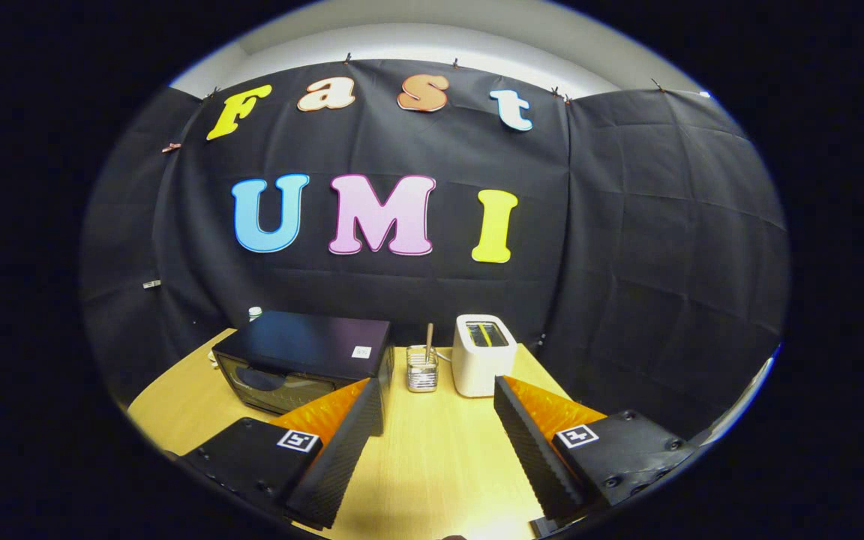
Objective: Open the toaster oven, put the food inside, and close the toaster oven door.
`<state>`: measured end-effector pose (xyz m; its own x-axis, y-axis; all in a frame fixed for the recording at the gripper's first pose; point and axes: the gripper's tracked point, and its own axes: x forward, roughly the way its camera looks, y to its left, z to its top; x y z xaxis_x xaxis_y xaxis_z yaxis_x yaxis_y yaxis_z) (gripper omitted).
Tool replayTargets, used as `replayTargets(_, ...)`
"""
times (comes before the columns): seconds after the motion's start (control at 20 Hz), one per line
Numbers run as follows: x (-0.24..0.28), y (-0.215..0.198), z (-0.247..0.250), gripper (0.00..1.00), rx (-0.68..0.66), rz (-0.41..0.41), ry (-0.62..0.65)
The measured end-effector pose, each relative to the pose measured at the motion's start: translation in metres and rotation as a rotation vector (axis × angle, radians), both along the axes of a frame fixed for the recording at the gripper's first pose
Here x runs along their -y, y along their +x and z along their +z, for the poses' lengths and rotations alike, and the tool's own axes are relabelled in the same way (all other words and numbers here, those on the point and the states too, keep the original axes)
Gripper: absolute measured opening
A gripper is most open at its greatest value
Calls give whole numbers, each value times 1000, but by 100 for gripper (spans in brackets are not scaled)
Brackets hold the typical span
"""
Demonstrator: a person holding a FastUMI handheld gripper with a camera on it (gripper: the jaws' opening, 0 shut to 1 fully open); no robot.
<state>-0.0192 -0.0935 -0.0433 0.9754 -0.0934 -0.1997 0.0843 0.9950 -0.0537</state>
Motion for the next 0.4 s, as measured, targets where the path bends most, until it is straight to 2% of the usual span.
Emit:
replayTargets(0.2,3,6,10,99,24,-30,62)
replayTargets(0.4,0,11,15,99,42,-32,66)
